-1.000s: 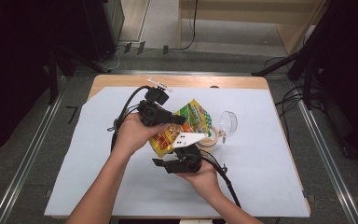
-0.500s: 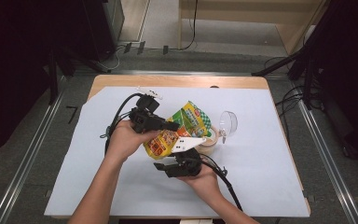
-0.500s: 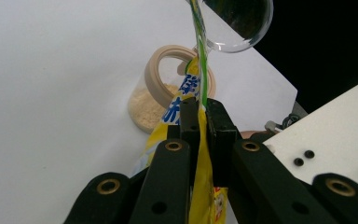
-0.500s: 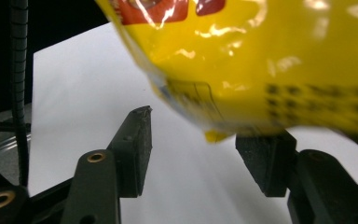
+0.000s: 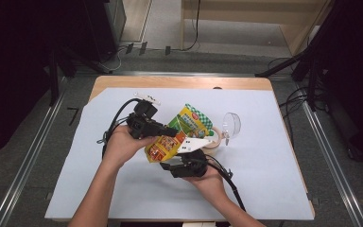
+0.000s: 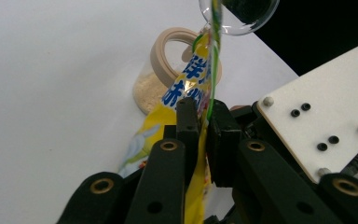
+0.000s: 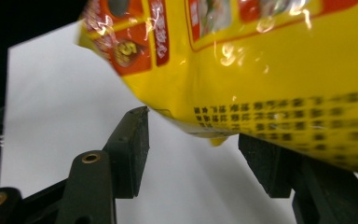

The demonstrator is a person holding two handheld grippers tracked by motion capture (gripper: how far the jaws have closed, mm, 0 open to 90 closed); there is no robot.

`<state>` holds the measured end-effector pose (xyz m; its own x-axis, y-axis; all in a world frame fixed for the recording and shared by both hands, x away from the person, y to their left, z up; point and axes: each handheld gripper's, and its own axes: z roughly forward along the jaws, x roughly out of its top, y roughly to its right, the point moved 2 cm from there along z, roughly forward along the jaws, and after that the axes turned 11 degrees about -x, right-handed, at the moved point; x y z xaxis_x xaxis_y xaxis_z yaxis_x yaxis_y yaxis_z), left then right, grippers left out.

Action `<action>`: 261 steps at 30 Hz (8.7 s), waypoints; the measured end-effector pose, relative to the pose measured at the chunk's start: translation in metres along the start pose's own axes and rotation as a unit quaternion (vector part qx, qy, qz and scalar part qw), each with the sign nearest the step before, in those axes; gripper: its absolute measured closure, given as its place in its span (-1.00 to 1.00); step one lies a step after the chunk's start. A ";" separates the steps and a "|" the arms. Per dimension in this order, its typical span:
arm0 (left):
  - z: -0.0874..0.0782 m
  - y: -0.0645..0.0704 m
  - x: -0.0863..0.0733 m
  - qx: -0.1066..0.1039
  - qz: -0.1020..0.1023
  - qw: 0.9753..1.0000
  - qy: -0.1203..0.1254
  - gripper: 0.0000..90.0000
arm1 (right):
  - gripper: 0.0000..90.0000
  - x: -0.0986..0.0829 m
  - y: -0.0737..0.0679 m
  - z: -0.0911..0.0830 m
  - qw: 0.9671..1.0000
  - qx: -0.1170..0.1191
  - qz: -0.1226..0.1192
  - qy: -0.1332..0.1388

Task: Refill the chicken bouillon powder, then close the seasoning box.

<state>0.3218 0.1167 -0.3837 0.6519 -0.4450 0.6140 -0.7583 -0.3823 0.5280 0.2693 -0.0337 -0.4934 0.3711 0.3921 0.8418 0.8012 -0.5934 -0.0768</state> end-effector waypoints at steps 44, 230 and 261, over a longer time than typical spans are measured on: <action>-0.035 -0.014 -0.011 -0.022 0.002 0.997 0.075 1.00 | 0.03 -0.008 0.001 -0.010 1.000 0.004 -0.022 0.000; -0.129 -0.090 -0.085 0.151 -0.077 0.971 0.167 -0.08 | 1.00 0.002 0.135 -0.208 0.985 -0.131 0.108 0.030; -0.121 -0.093 -0.092 0.147 -0.075 0.972 0.165 -0.12 | 1.00 -0.016 0.147 -0.140 0.982 -0.136 0.134 0.016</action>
<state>0.3328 0.2910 -0.4182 0.6832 -0.1003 0.7233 -0.5896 -0.6602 0.4654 0.3157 -0.2258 -0.4435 0.5333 0.1774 0.8271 0.5210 -0.8392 -0.1560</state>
